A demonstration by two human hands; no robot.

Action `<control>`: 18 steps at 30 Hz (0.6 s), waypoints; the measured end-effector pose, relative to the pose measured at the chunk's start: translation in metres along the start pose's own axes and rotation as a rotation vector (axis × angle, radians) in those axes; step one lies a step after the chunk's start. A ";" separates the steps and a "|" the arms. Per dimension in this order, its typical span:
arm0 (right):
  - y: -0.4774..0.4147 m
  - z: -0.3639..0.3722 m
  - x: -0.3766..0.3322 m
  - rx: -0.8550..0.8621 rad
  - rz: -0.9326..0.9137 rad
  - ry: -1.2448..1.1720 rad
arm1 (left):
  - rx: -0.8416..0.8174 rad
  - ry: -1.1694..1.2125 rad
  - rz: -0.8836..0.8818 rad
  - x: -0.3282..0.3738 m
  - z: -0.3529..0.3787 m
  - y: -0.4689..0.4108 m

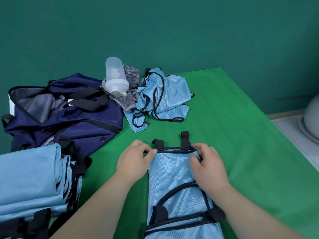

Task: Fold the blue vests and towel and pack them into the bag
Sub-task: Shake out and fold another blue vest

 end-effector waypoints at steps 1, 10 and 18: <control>-0.001 0.000 -0.001 0.012 -0.028 0.018 | 0.016 -0.012 -0.007 0.000 0.001 0.000; -0.006 0.001 0.004 0.091 -0.046 0.026 | 0.082 0.015 0.010 -0.001 0.005 0.005; -0.006 0.001 0.001 0.099 -0.048 0.010 | 0.083 0.204 0.036 -0.007 0.002 0.008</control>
Point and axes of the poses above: each hand's wrist, its own y-axis away from the middle knuckle, its own z-axis out of the palm, x = y × z, the point moved 3 cm from there along -y, towards the middle knuckle, and after that the axes turned 1 degree about -z, right-handed, at the moved point
